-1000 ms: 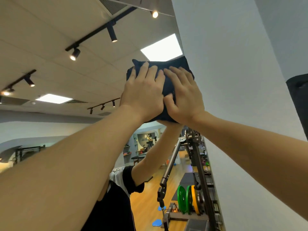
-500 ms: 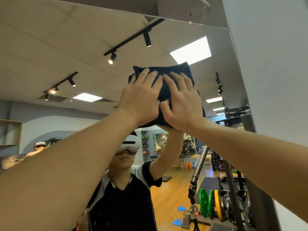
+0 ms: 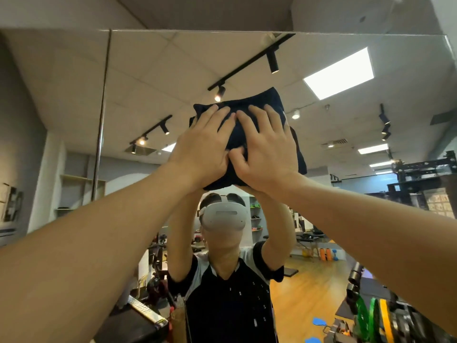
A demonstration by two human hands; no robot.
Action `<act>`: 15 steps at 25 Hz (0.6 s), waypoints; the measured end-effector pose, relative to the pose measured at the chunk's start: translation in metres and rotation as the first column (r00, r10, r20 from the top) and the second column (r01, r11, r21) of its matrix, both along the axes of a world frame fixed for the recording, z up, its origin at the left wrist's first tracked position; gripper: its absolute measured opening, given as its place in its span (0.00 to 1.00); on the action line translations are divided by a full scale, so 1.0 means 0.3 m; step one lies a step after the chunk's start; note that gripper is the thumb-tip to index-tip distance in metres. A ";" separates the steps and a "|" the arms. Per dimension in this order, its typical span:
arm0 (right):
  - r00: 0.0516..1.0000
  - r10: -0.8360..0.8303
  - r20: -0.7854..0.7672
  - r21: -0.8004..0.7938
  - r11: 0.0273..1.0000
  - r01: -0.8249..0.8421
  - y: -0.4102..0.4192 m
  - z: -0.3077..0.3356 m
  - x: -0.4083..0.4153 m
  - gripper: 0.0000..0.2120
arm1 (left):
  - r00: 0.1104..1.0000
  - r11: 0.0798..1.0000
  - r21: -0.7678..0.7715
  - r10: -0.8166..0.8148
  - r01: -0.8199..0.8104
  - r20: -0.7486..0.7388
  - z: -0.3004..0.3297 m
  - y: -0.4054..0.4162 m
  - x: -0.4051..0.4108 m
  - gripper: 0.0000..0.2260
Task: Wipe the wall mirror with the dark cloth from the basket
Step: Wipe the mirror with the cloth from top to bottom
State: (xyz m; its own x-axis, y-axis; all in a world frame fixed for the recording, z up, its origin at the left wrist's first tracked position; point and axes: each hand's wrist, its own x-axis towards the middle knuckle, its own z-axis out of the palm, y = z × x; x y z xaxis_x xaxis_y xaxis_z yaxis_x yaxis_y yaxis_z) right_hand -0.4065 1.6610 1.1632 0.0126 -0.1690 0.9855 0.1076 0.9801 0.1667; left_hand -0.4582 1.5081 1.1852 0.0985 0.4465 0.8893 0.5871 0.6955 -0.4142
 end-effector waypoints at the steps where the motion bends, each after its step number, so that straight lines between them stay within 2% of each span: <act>1: 1.000 0.004 0.001 -0.001 1.000 -0.004 -0.047 0.002 -0.016 0.33 | 1.000 1.000 -0.002 0.008 -0.008 0.016 0.003 -0.047 -0.019 0.30; 8: 0.999 0.030 0.017 0.033 0.999 -0.031 -0.363 0.009 -0.130 0.33 | 0.997 0.999 -0.006 0.050 -0.049 0.059 0.010 -0.378 -0.124 0.31; 15: 0.998 0.018 0.066 0.081 0.996 -0.024 -0.567 -0.052 -0.204 0.33 | 0.996 0.994 0.081 0.065 -0.069 0.058 -0.091 -0.580 -0.213 0.30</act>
